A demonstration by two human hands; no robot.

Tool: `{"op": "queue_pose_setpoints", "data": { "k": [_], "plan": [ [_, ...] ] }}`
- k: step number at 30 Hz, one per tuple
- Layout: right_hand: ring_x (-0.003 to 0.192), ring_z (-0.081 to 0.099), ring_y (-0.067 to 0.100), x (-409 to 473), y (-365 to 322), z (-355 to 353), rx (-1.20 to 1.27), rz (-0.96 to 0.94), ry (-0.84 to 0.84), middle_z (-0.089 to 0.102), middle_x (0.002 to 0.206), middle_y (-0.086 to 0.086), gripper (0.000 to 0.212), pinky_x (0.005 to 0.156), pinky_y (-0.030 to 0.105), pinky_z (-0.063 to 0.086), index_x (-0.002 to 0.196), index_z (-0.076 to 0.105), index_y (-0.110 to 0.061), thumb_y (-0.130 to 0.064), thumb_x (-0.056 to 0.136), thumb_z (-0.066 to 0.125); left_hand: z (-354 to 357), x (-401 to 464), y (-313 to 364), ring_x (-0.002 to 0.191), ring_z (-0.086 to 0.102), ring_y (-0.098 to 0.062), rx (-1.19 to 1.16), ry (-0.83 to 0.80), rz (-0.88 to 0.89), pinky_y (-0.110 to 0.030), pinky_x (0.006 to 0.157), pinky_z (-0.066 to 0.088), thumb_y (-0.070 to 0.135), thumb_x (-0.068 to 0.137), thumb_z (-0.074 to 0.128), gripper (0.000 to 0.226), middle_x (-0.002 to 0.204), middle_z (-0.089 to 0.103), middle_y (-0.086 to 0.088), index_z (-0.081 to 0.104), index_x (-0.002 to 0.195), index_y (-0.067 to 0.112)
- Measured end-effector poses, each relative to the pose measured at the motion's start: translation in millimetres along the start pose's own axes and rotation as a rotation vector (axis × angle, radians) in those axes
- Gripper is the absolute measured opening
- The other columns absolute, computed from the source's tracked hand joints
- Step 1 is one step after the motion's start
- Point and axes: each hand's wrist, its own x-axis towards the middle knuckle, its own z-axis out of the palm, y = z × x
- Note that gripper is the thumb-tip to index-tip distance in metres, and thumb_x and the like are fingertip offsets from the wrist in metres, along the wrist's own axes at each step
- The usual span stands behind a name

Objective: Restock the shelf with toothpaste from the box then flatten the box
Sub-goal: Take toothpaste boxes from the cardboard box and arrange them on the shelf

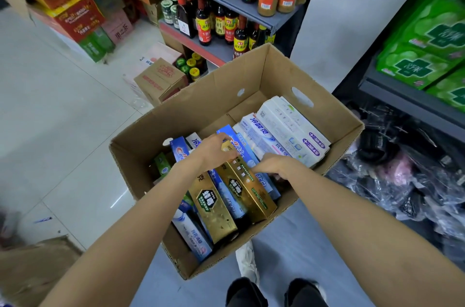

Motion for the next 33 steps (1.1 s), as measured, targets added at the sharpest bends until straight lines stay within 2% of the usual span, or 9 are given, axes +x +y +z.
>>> {"op": "queue_pose_setpoints", "data": {
  "k": [2, 6, 13, 16, 19, 22, 27, 31, 33],
  "plan": [
    [0.111, 0.051, 0.026, 2.3, 0.6, 2.4, -0.008, 0.008, -0.009, 0.053, 0.118, 0.012, 0.056, 0.091, 0.034, 0.043, 0.128, 0.043, -0.003, -0.034, 0.085, 0.062, 0.4, -0.4, -0.4, 0.127, 0.045, -0.021, -0.006, 0.001, -0.016, -0.032, 0.099, 0.041, 0.038, 0.09, 0.059, 0.057, 0.144, 0.041, -0.005, 0.04, 0.14, 0.018],
    [0.078, 0.049, 0.016, 4.0, 1.7, 1.6, 0.022, -0.002, -0.006, 0.051, 0.087, 0.005, 0.04, 0.069, 0.027, 0.04, 0.104, 0.051, -0.007, -0.036, 0.083, 0.067, 3.4, -0.4, -1.4, 0.126, 0.047, -0.022, -0.033, 0.003, -0.031, -0.03, 0.097, 0.04, 0.034, 0.09, 0.057, 0.055, 0.148, 0.037, -0.005, 0.041, 0.14, 0.018],
    [0.113, 0.052, 0.027, 7.8, 0.5, 3.4, 0.168, 0.019, 0.03, 0.055, 0.126, 0.014, 0.055, 0.098, 0.038, 0.042, 0.127, 0.045, -0.006, -0.038, 0.086, 0.063, 7.7, -1.3, -0.1, 0.118, 0.05, -0.018, -0.077, 0.028, -0.036, -0.023, 0.083, 0.037, 0.031, 0.091, 0.055, 0.049, 0.142, 0.045, -0.004, 0.044, 0.138, 0.022],
    [0.114, 0.051, 0.026, 6.5, -2.8, 3.1, 0.178, 0.016, 0.018, 0.053, 0.126, 0.013, 0.053, 0.093, 0.037, 0.04, 0.127, 0.044, -0.004, -0.035, 0.088, 0.061, 8.7, -1.7, -2.5, 0.111, 0.055, -0.017, -0.096, 0.033, -0.033, -0.024, 0.081, 0.04, 0.033, 0.09, 0.056, 0.048, 0.134, 0.052, -0.004, 0.045, 0.136, 0.024],
    [0.107, 0.052, 0.023, 10.3, 1.3, 4.8, 0.207, -0.006, 0.049, 0.056, 0.124, 0.012, 0.05, 0.087, 0.035, 0.04, 0.124, 0.048, -0.004, -0.033, 0.087, 0.064, 11.3, -3.6, -5.8, 0.094, 0.065, -0.019, -0.141, 0.045, -0.03, -0.03, 0.079, 0.049, 0.035, 0.089, 0.056, 0.046, 0.112, 0.064, -0.006, 0.047, 0.133, 0.025],
    [0.1, 0.055, 0.022, 13.0, 4.4, 6.8, 0.235, -0.023, 0.044, 0.06, 0.118, 0.012, 0.051, 0.084, 0.033, 0.042, 0.12, 0.051, -0.004, -0.03, 0.081, 0.071, 13.8, -6.8, -6.6, 0.078, 0.062, -0.017, -0.161, 0.067, -0.025, -0.026, 0.066, 0.046, 0.034, 0.09, 0.054, 0.042, 0.105, 0.065, -0.005, 0.047, 0.131, 0.026],
    [0.1, 0.063, 0.025, 6.7, -4.3, 4.3, 0.229, -0.052, 0.004, 0.063, 0.102, 0.011, 0.044, 0.093, 0.039, 0.051, 0.11, 0.052, -0.008, -0.028, 0.077, 0.073, 11.2, -13.2, -11.7, 0.088, 0.06, -0.017, -0.239, 0.089, -0.02, -0.026, 0.072, 0.045, 0.029, 0.091, 0.055, 0.038, 0.101, 0.062, 0.001, 0.05, 0.128, 0.025],
    [0.07, 0.06, 0.013, -11.4, -9.2, 1.0, 0.358, -0.105, 0.014, 0.059, 0.079, 0.003, 0.034, 0.057, 0.025, 0.049, 0.101, 0.049, -0.013, -0.016, 0.077, 0.073, 4.5, -18.3, -16.9, 0.124, 0.049, -0.016, -0.227, 0.105, 0.028, -0.031, 0.098, 0.043, 0.027, 0.091, 0.058, 0.04, 0.141, 0.047, 0.003, 0.05, 0.13, 0.024],
    [0.069, 0.058, 0.009, -20.7, -7.9, -5.0, 0.397, -0.148, 0.095, 0.06, 0.083, 0.003, 0.042, 0.052, 0.022, 0.044, 0.106, 0.049, -0.012, -0.016, 0.074, 0.076, 1.0, -21.1, -11.0, 0.127, 0.046, -0.013, -0.255, 0.148, 0.047, -0.026, 0.097, 0.039, 0.025, 0.092, 0.058, 0.04, 0.138, 0.049, 0.001, 0.05, 0.131, 0.022]
  ]
}}
